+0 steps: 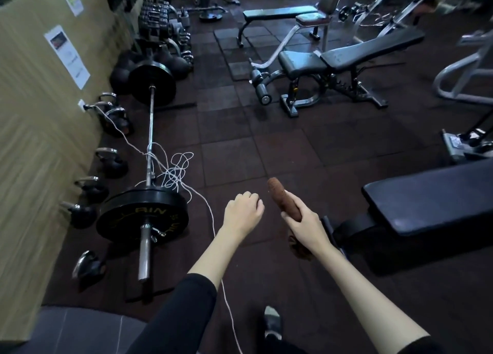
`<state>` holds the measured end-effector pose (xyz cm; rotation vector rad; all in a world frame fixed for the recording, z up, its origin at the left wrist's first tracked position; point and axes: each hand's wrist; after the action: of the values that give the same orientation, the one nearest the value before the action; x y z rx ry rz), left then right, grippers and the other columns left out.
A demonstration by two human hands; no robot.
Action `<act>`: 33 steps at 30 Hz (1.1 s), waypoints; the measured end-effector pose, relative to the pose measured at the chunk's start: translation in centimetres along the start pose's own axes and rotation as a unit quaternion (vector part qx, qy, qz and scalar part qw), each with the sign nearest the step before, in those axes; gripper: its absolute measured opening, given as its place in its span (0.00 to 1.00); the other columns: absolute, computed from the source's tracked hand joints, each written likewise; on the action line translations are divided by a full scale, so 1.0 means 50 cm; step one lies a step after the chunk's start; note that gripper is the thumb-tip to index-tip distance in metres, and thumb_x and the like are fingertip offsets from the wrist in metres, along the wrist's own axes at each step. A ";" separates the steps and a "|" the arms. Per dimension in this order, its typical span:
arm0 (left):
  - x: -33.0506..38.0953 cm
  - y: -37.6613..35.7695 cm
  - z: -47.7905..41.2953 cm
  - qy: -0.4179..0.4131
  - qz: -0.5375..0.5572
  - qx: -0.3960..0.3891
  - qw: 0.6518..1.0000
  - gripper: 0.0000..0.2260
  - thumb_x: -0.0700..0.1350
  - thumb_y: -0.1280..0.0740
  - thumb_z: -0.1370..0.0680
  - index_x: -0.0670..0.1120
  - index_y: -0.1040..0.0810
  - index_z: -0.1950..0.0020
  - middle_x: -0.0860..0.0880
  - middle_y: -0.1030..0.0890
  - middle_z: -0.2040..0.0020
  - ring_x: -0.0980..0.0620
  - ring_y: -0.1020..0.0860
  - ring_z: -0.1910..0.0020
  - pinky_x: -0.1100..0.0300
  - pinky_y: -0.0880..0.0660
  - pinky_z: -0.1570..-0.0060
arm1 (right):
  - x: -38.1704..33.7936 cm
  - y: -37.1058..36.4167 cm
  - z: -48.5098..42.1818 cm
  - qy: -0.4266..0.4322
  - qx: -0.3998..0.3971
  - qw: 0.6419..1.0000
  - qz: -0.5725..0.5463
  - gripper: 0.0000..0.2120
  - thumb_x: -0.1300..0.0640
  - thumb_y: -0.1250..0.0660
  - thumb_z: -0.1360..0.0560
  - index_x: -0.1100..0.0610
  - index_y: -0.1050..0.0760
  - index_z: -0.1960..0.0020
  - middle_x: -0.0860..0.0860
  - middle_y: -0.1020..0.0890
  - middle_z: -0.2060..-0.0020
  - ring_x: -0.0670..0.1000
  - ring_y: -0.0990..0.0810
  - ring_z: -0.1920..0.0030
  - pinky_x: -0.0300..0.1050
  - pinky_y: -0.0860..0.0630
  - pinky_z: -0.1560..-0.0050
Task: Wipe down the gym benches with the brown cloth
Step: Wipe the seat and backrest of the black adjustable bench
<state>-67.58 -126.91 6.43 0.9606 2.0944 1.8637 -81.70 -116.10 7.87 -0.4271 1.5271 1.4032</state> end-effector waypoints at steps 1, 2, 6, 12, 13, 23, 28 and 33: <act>0.007 -0.011 -0.045 -0.001 -0.001 0.007 1.000 0.10 0.47 0.39 0.23 0.42 0.22 0.56 0.44 0.21 0.58 0.40 0.22 0.57 0.51 0.27 0.63 | 0.001 0.017 -0.039 -0.001 0.005 1.000 -0.011 0.27 0.49 0.33 0.26 0.29 0.38 0.34 0.37 0.21 0.44 0.45 0.22 0.44 0.47 0.26 0.43; 0.015 -0.022 -0.087 -0.003 -0.001 0.014 1.000 0.10 0.47 0.39 0.24 0.42 0.22 0.58 0.44 0.21 0.60 0.40 0.22 0.59 0.52 0.27 0.65 | 0.000 0.034 -0.077 0.000 0.010 1.000 -0.018 0.26 0.49 0.33 0.26 0.29 0.37 0.34 0.35 0.22 0.45 0.44 0.22 0.44 0.45 0.26 0.44; 0.041 -0.063 -0.241 -0.019 -0.027 0.042 0.999 0.13 0.49 0.43 0.27 0.45 0.23 0.65 0.48 0.23 0.68 0.44 0.22 0.70 0.56 0.29 0.75 | 0.000 0.094 -0.218 0.012 0.024 0.999 -0.044 0.24 0.47 0.32 0.26 0.30 0.36 0.35 0.34 0.23 0.45 0.41 0.23 0.45 0.43 0.27 0.44; 0.061 -0.128 -0.437 -0.039 -0.011 0.033 0.999 0.13 0.49 0.43 0.27 0.45 0.23 0.65 0.49 0.23 0.68 0.44 0.23 0.70 0.56 0.29 0.75 | 0.022 0.162 -0.403 -0.007 0.047 0.998 -0.049 0.25 0.44 0.33 0.26 0.30 0.38 0.33 0.37 0.23 0.40 0.45 0.23 0.41 0.48 0.26 0.41; 0.063 -0.139 -0.472 -0.042 -0.009 0.032 0.999 0.15 0.50 0.45 0.27 0.45 0.23 0.64 0.48 0.23 0.67 0.44 0.23 0.69 0.56 0.29 0.74 | 0.027 0.171 -0.437 -0.009 0.053 0.997 -0.047 0.25 0.44 0.33 0.26 0.31 0.38 0.33 0.38 0.22 0.39 0.45 0.23 0.40 0.48 0.26 0.41; 0.101 -0.241 -0.881 -0.102 -0.007 0.045 0.994 0.16 0.51 0.47 0.27 0.46 0.23 0.65 0.50 0.23 0.68 0.45 0.23 0.70 0.57 0.29 0.75 | 0.053 0.287 -0.789 -0.041 0.102 0.993 -0.040 0.24 0.43 0.35 0.25 0.31 0.38 0.32 0.39 0.23 0.38 0.46 0.24 0.40 0.49 0.26 0.41; 0.129 -0.296 -1.091 -0.140 -0.026 0.056 0.988 0.15 0.50 0.46 0.29 0.47 0.24 0.68 0.51 0.24 0.71 0.47 0.24 0.73 0.60 0.31 0.77 | 0.071 0.371 -0.961 -0.080 0.134 0.988 -0.024 0.24 0.44 0.36 0.25 0.31 0.39 0.32 0.40 0.23 0.37 0.48 0.24 0.39 0.50 0.27 0.43; 0.177 -0.363 -1.275 -0.147 -0.031 0.053 0.987 0.12 0.49 0.43 0.29 0.48 0.24 0.69 0.51 0.25 0.72 0.48 0.25 0.74 0.60 0.33 0.78 | 0.117 0.465 -1.129 -0.096 0.144 0.985 -0.008 0.24 0.44 0.36 0.24 0.32 0.38 0.31 0.41 0.24 0.37 0.50 0.24 0.38 0.53 0.27 0.40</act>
<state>-114.45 -174.57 4.58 1.1048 2.0328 1.4895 -125.98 -158.53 7.61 -0.1229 1.5328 1.1524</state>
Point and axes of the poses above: each hand's wrist, its own z-axis away from the middle knuckle, its own y-axis out of the back of the hand, x = y × z
